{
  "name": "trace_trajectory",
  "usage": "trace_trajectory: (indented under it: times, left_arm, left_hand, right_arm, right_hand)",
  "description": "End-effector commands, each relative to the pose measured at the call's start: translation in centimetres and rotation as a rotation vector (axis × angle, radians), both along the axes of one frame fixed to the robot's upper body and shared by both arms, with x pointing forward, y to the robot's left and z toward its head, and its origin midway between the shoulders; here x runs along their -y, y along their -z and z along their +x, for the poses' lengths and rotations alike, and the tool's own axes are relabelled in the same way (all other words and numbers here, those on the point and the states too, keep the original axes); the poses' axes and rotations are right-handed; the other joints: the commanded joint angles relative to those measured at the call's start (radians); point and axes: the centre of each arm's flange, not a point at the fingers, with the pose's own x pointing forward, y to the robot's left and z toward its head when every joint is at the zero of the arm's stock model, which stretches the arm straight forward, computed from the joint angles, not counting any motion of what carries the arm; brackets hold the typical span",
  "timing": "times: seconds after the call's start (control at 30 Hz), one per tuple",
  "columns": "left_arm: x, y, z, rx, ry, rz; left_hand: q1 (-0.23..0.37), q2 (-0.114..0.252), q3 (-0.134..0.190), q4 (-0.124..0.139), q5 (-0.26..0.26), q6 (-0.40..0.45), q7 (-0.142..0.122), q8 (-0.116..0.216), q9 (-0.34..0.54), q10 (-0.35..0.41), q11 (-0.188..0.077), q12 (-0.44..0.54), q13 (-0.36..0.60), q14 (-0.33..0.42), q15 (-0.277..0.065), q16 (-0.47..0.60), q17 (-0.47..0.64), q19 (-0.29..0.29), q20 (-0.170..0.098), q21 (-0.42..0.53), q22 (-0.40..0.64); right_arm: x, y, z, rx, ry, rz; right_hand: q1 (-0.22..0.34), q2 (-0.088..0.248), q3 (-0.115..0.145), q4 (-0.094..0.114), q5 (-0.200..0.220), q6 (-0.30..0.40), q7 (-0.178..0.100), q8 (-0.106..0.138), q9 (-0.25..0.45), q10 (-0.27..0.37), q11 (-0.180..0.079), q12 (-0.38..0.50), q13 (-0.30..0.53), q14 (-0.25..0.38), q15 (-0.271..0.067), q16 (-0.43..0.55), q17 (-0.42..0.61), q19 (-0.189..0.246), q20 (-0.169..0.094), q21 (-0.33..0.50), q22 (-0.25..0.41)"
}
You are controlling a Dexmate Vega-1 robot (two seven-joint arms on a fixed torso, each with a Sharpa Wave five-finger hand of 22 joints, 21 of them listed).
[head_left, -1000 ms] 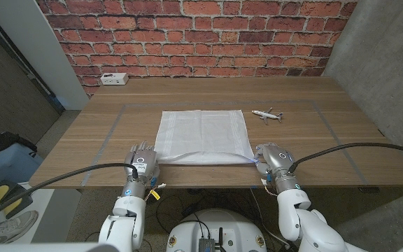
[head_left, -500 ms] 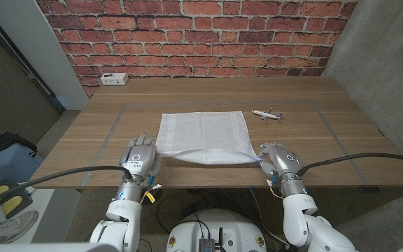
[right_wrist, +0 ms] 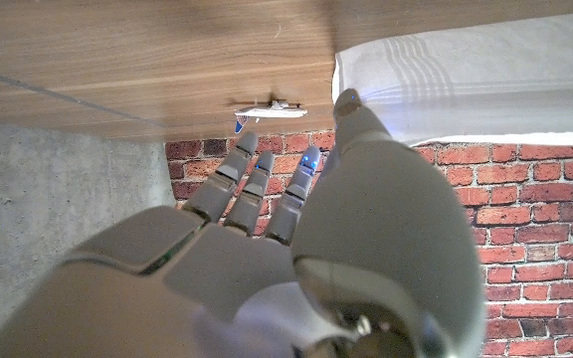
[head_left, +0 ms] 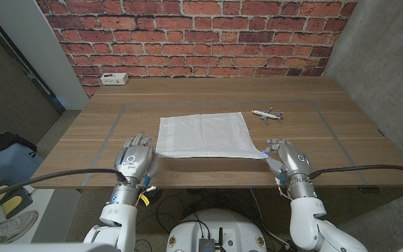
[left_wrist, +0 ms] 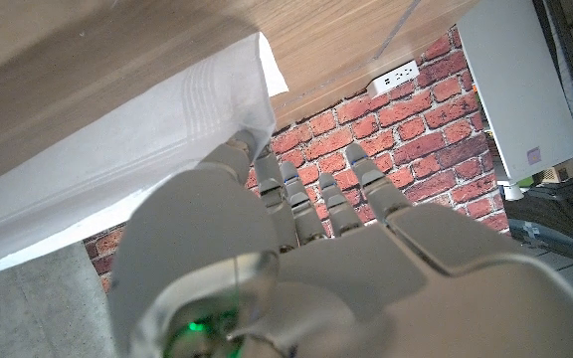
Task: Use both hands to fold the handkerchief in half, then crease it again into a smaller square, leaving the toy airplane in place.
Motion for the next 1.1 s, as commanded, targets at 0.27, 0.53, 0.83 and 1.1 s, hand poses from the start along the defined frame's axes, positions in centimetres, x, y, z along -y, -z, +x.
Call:
trace_trajectory:
  times: [0.27, 0.53, 0.83, 1.1]
  left_arm:
    - [-0.2, -1.1, -1.3, 0.068, -0.002, 0.019]
    - [-0.6, -2.1, -1.1, 0.082, -0.016, 0.039]
    - [-1.2, -3.8, 0.2, 0.078, -0.001, 0.06]
    - [-1.1, -5.4, 2.3, 0.066, 0.033, 0.077]
  left_hand:
    - [0.004, -0.005, 0.012, -0.006, 0.007, 0.01, -0.001, 0.029, 0.033, 0.009, -0.004, 0.002, 0.006, 0.002, -0.007, 0.002, 0.001, -0.002, -0.007, 0.006, 0.005]
    - [0.006, -0.004, 0.008, -0.008, 0.004, 0.007, 0.0, 0.046, 0.054, 0.012, -0.005, 0.002, 0.006, 0.002, -0.008, 0.004, 0.0, -0.003, -0.008, 0.007, 0.005]
    - [0.008, -0.004, 0.003, -0.011, 0.0, 0.008, 0.0, 0.064, 0.074, 0.014, -0.007, 0.002, 0.007, 0.002, -0.009, 0.005, 0.0, -0.004, -0.009, 0.008, 0.005]
    - [0.011, -0.003, 0.001, -0.014, -0.003, 0.001, 0.0, 0.074, 0.09, 0.015, -0.005, 0.002, 0.007, 0.002, -0.009, 0.005, -0.001, -0.004, -0.009, 0.009, 0.005]
  right_arm:
    - [0.4, -2.1, -0.1, 0.103, -0.02, -0.004]
    - [0.1, -3.5, 0.3, 0.132, -0.029, -0.04]
    - [-0.2, -5.3, 1.5, 0.155, -0.037, -0.073]
    - [-0.2, -6.3, 3.4, 0.146, -0.053, -0.068]
  right_hand:
    - [0.006, 0.009, -0.007, 0.0, -0.004, 0.002, 0.004, -0.001, 0.003, 0.006, 0.005, -0.003, 0.003, 0.006, -0.153, 0.007, 0.006, 0.004, 0.001, 0.0, 0.003]
    - [0.006, 0.009, -0.01, 0.0, -0.005, 0.003, 0.005, -0.001, 0.004, 0.007, 0.003, -0.005, 0.003, 0.007, -0.153, 0.007, 0.005, 0.004, 0.003, -0.001, 0.003]
    - [0.007, 0.01, -0.013, 0.0, -0.005, 0.004, 0.002, -0.001, 0.005, 0.006, 0.0, -0.007, 0.003, 0.006, -0.155, 0.007, 0.006, 0.002, 0.002, -0.002, 0.003]
    - [0.007, 0.011, -0.015, -0.001, -0.005, 0.005, 0.002, -0.001, 0.006, 0.009, -0.001, -0.007, 0.003, 0.005, -0.154, 0.006, 0.005, 0.002, 0.001, -0.003, 0.003]
